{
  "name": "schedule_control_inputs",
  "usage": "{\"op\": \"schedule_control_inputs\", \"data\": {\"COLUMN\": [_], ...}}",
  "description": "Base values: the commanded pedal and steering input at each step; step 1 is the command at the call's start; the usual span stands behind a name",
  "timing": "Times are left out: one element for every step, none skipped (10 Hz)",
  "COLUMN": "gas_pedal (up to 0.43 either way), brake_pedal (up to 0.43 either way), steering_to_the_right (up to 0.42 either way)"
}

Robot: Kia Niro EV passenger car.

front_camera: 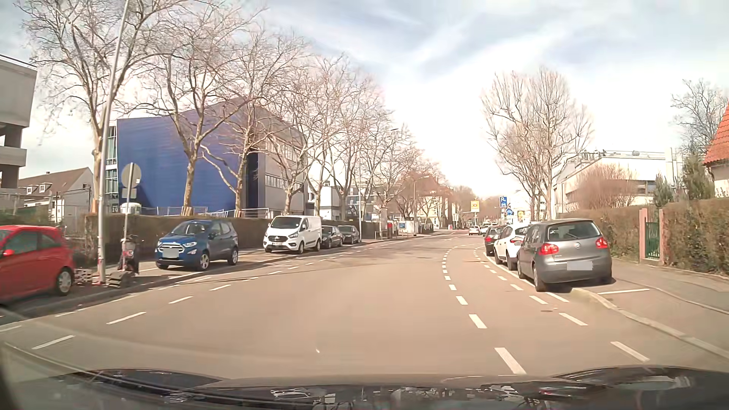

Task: Follow the waypoints while adhering to traffic rules and regulations

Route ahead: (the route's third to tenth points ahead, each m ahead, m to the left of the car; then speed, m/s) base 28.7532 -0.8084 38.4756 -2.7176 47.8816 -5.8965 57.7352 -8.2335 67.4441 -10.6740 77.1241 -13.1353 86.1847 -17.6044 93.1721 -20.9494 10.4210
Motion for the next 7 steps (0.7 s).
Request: {"op": "schedule_control_inputs", "data": {"gas_pedal": [0.000,0.000,0.000,0.000,0.000,0.000,0.000], "brake_pedal": [0.000,0.000,0.000,0.000,0.000,0.000,0.000], "steering_to_the_right": [0.036,0.036,0.036,0.036,0.036,0.036,0.036]}}
